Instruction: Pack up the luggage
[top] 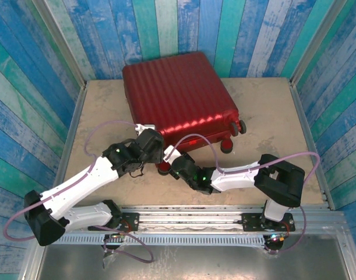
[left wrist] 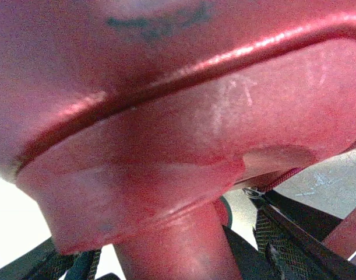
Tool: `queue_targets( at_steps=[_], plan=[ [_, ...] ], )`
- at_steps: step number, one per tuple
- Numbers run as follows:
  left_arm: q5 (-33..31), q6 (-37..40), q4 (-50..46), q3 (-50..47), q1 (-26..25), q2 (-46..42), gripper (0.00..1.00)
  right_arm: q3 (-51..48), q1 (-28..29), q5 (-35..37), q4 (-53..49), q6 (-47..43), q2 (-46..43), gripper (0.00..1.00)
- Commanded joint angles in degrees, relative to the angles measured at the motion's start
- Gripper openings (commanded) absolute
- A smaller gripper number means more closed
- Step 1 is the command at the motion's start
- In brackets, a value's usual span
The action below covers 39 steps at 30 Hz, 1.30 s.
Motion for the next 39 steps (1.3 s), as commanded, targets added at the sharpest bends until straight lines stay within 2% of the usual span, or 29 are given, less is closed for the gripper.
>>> queue_targets(
  at_steps=[1, 5, 10, 15, 22, 30, 35, 39],
  plan=[
    [2.04, 0.65, 9.03, -0.45, -0.09, 5.69, 0.46, 2.68, 2.07, 0.01, -1.63, -4.82, -3.18, 0.0],
    [2.36, 0.48, 9.85, -1.05, 0.31, 5.9, 0.28, 4.33, 2.08, -0.8, -5.67, -4.19, -4.63, 0.01],
    [3.52, -0.29, 12.48, -2.25, 1.04, 3.78, 0.0, 6.17, 1.79, -5.32, -11.05, -1.95, -8.33, 0.0],
    [5.74, -0.89, 17.04, -4.92, 2.26, -0.25, 0.0, 7.01, -0.95, -15.0, -14.08, 4.25, -11.6, 0.0],
    [8.62, -0.67, 22.23, -8.81, 2.47, -2.38, 0.0, 3.7, -2.68, -27.34, -4.31, 12.45, -10.6, 0.01],
    [3.63, -3.09, 19.26, -12.76, 5.12, -5.96, 0.0, 1.62, -2.76, -19.09, -5.59, 13.74, -13.14, 0.0],
    [5.06, -3.23, 19.21, -15.79, 9.57, -8.88, 0.0, 0.87, -3.15, -14.24, -9.98, 11.83, -15.8, 0.0],
    [5.47, -1.67, 18.89, -16.11, 11.1, -8.32, 0.0, -3.25, -4.63, -14.52, -7.42, 13.52, -18.22, 0.01]
  ],
)
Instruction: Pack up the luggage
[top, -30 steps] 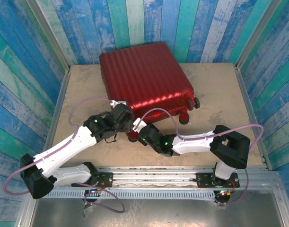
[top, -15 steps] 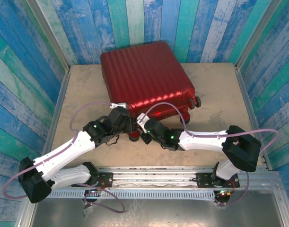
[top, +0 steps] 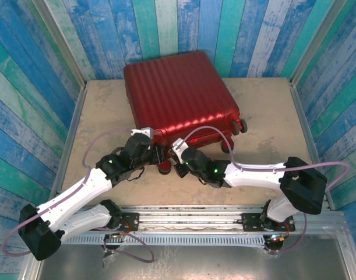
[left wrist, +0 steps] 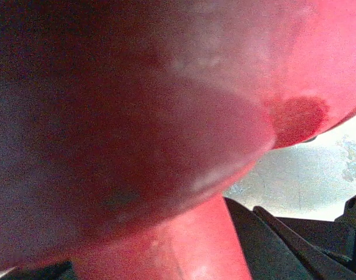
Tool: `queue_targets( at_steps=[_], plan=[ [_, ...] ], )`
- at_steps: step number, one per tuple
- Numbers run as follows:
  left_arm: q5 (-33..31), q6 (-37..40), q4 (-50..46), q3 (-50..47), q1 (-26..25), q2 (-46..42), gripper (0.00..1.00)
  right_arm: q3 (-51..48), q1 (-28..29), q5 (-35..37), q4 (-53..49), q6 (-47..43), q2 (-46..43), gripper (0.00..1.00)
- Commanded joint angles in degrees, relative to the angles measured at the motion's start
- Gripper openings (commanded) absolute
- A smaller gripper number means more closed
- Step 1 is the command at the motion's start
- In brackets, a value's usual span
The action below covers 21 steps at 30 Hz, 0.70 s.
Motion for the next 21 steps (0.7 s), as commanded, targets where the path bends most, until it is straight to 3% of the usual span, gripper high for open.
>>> queue_targets(
  at_steps=[1, 9, 10, 11, 12, 14, 16, 21],
  plan=[
    [-9.96, 2.92, -1.35, -2.17, 4.61, 1.14, 0.0, -2.94, -0.48, 1.79, 4.8, 1.49, -6.95, 0.0],
    [-8.3, 4.57, -2.53, -1.3, 7.53, 0.2, 0.0, -10.21, -5.0, 1.7, 7.15, 5.73, -11.53, 0.02],
    [-7.45, 4.9, -2.26, -1.09, 7.54, -0.02, 0.0, -9.79, -4.89, 0.91, 5.63, 4.67, -11.85, 0.11],
    [-6.0, 5.27, -1.55, -1.05, 7.53, -0.37, 0.0, -9.06, -4.93, -0.74, 3.79, 3.08, -12.0, 0.29],
    [-4.59, 5.5, -0.81, -1.13, 7.52, -0.66, 0.0, -8.68, -4.83, -2.93, 2.94, 1.54, -11.91, 0.53],
    [-2.79, 5.79, 0.14, -1.09, 7.55, -0.87, 0.0, -7.94, -3.53, -4.04, 2.43, -0.51, -11.38, 0.58],
    [-1.21, 6.24, 0.46, -0.71, 7.54, -0.56, 0.0, -6.23, -0.83, -0.41, 0.97, -0.54, -10.27, 0.61],
    [0.69, 6.47, 0.78, 0.29, 7.54, -0.33, 0.0, 1.84, 8.65, 18.22, -3.24, 3.15, -2.78, 0.64]
  ],
)
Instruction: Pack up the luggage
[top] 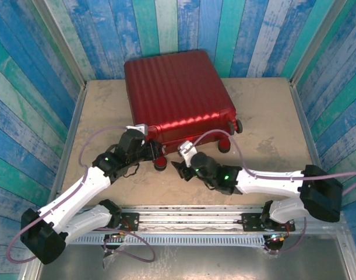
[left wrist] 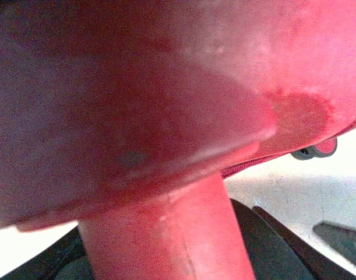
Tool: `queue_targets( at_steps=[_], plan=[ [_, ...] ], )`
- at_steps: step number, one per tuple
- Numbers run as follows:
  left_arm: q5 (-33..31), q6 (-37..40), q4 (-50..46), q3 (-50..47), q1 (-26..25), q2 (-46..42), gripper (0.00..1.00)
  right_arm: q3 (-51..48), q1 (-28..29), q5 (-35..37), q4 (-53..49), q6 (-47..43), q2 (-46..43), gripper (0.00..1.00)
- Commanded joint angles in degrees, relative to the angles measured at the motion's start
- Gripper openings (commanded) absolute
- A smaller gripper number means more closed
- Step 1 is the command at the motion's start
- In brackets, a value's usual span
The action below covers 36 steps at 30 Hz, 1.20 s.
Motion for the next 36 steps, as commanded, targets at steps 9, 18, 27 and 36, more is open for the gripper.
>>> queue_targets(
  at_steps=[9, 18, 27, 36],
  plan=[
    [-0.58, -0.4, 3.35, -1.69, 1.17, -2.91, 0.0, 16.66, 8.06, 30.87, -4.74, 16.08, 20.37, 0.55],
    [0.36, 0.0, 4.74, -2.33, 1.16, -2.85, 0.0, 22.73, 6.38, 36.47, -4.57, 19.85, 29.35, 0.34],
    [-0.89, 0.43, 3.84, -2.27, 1.15, -3.13, 0.0, 22.45, 3.96, 36.67, 0.12, 16.45, 30.07, 0.0],
    [-10.84, 3.26, -2.88, -1.51, 1.17, -6.24, 0.0, 4.94, -7.51, 5.65, 7.04, 6.36, 15.53, 0.0]
  ],
)
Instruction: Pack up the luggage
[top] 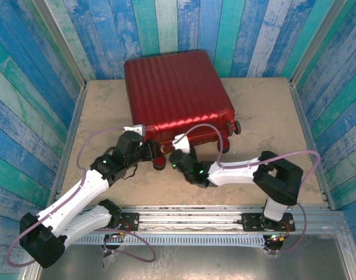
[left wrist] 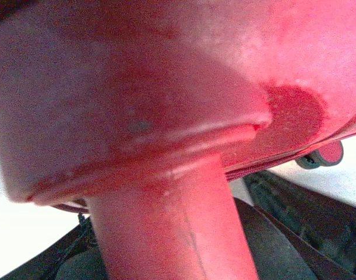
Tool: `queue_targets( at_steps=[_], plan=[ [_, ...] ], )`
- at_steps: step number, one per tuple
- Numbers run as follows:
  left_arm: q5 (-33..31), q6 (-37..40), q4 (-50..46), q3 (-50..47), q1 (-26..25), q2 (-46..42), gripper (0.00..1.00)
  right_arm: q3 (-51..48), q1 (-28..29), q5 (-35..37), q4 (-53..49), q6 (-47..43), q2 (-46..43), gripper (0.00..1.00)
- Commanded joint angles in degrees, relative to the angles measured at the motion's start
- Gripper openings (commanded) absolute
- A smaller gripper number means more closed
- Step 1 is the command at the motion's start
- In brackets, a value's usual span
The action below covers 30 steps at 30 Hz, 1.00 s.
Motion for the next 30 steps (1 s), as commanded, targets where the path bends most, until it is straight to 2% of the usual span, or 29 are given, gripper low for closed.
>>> queue_targets(
  at_steps=[1, 5, 6, 8, 9, 12, 15, 23, 30],
  plan=[
    [-8.67, 1.7, -4.07, 0.37, 0.62, -3.78, 0.0, -3.7, -3.73, -13.6, 2.42, -4.83, -3.38, 0.0],
    [-7.66, 1.7, -2.93, 0.35, 0.62, -3.64, 0.0, -2.19, -4.13, -18.63, -0.49, -8.93, -3.65, 0.02],
    [-7.23, 1.85, -2.56, 0.35, 0.62, -3.55, 0.0, -1.98, -3.98, -20.46, -0.35, -8.72, -3.68, 0.09],
    [-6.68, 1.78, -2.05, 0.43, 0.62, -3.37, 0.0, -5.21, -3.25, -25.04, 6.39, -9.81, -4.51, 0.34],
    [-6.14, 1.79, -1.79, 0.44, 0.61, -3.3, 0.0, -7.28, -2.37, -26.07, 10.57, -9.99, -4.99, 0.42],
    [-4.96, 1.86, -1.38, 0.62, 0.58, -3.34, 0.0, -9.83, -0.83, -30.39, 18.25, -10.87, -4.76, 0.56],
    [-4.5, 1.78, -1.01, 0.45, 0.62, -3.69, 0.0, -8.83, -0.29, -32.86, 22.0, -11.1, -2.44, 0.64],
    [-4.4, 1.7, -1.0, -0.04, 0.6, -4.15, 0.0, -7.2, -2.16, -34.89, 32.05, -9.83, 3.97, 0.75],
    [-4.7, 1.7, -1.32, 0.17, 0.62, -3.96, 0.0, -7.16, -4.66, -33.37, 38.62, -7.2, 7.73, 0.67]
  ],
)
